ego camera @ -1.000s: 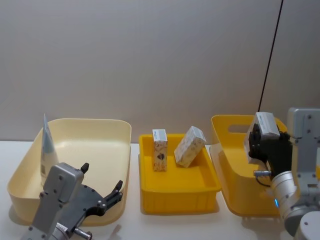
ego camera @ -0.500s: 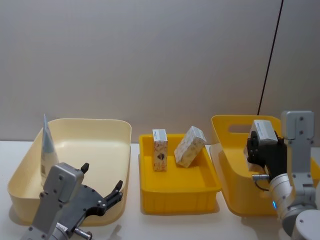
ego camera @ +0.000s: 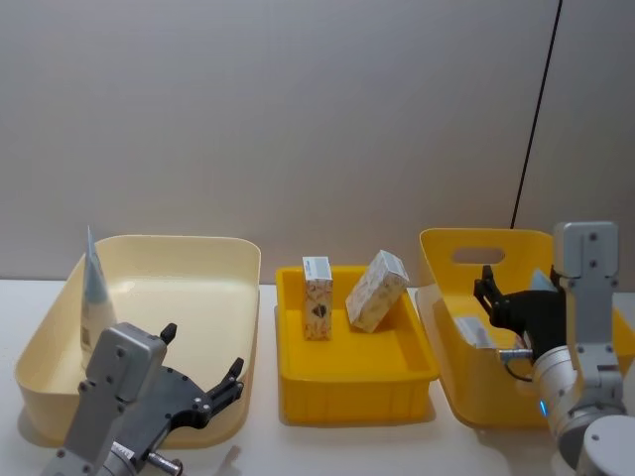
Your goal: Bimanual collaborative sorting of washing and personal care products
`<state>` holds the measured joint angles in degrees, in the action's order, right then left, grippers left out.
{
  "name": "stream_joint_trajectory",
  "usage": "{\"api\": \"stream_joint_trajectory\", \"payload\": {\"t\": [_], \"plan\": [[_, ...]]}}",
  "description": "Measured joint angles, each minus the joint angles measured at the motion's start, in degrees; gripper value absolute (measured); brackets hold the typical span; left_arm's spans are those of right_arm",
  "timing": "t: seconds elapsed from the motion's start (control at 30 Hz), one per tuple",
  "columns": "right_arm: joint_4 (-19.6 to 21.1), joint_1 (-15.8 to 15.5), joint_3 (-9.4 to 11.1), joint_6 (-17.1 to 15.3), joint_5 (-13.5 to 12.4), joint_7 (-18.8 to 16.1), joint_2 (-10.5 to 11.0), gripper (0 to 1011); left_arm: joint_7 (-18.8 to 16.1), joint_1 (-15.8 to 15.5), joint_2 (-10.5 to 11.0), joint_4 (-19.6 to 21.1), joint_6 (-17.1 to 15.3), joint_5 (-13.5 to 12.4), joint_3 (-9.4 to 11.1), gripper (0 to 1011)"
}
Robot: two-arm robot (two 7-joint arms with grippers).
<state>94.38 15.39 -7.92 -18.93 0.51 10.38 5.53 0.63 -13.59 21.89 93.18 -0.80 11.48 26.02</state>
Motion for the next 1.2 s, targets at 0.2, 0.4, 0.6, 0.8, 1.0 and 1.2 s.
{"api": "stream_joint_trajectory", "payload": {"t": [0.2,0.4,0.6,0.8,1.0,1.2], "plan": [[-0.09,0.03,0.00,-0.16,0.07,-0.03,-0.03,1001,0.00,0.00,0.00,0.00,0.00,0.00,0.00,1003],[-0.06,-0.03,0.07,0.00,0.08,-0.26,-0.05,1001,0.00,0.00,0.00,0.00,0.00,0.00,0.00,1003],[1.00,-0.97,0.63,2.30,-1.33,-2.36,0.11,1001,0.00,0.00,0.00,0.00,0.00,0.00,0.00,1003],[2.60,-2.41,1.37,5.29,-3.72,-5.40,0.43,1001,0.00,0.00,0.00,0.00,0.00,0.00,0.00,1003],[2.92,-2.84,1.41,5.77,-4.18,-5.90,0.65,1001,0.00,0.00,0.00,0.00,0.00,0.00,0.00,1003],[3.28,-4.02,0.86,6.78,-5.35,-6.64,1.83,1001,0.00,0.00,0.00,0.00,0.00,0.00,0.00,1003]]}}
